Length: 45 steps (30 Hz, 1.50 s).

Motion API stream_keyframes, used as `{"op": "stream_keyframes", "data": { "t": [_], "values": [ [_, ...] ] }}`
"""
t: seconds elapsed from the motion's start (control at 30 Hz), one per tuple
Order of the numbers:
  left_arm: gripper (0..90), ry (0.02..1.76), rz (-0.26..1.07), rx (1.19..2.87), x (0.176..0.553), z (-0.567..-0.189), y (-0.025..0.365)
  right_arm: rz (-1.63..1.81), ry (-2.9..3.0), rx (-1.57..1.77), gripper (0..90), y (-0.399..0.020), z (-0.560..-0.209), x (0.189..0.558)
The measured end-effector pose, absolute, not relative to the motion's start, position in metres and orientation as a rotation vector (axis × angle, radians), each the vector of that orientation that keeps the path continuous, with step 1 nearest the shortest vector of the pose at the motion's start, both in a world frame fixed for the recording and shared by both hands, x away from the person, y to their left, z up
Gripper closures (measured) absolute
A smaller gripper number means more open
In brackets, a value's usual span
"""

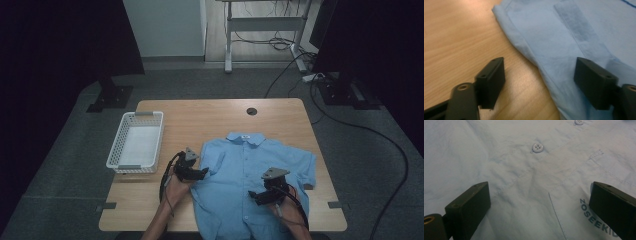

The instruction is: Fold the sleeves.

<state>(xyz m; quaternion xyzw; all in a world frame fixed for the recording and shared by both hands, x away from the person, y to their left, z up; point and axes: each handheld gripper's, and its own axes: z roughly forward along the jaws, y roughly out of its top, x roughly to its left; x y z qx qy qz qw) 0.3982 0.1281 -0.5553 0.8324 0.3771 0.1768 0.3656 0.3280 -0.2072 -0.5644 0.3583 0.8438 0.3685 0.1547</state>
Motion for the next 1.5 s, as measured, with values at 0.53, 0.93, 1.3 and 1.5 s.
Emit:
{"op": "stream_keyframes", "data": {
  "t": [0.53, 0.93, 1.3, 1.5],
  "values": [
    [25.2, 1.013, 0.472, 2.124, 0.395, -0.555, 0.156, 1.011, 2.288, 1.133, 6.3, -0.242, -0.535, 0.339],
    [25.3, 1.041, 0.485, 2.113, 0.393, -0.555, 0.171, 0.890, 2.036, 1.400, 8.8, -0.322, -0.540, 0.348],
    [25.2, 1.043, 0.487, 2.113, 0.393, -0.555, 0.171, 0.898, 1.979, 1.532, 31.6, -0.346, -0.560, 0.357],
    [25.1, 1.047, 0.489, 2.110, 0.392, -0.555, 0.170, 0.913, 1.994, 1.556, 79.2, -0.334, -0.555, 0.355]
  ]
}}
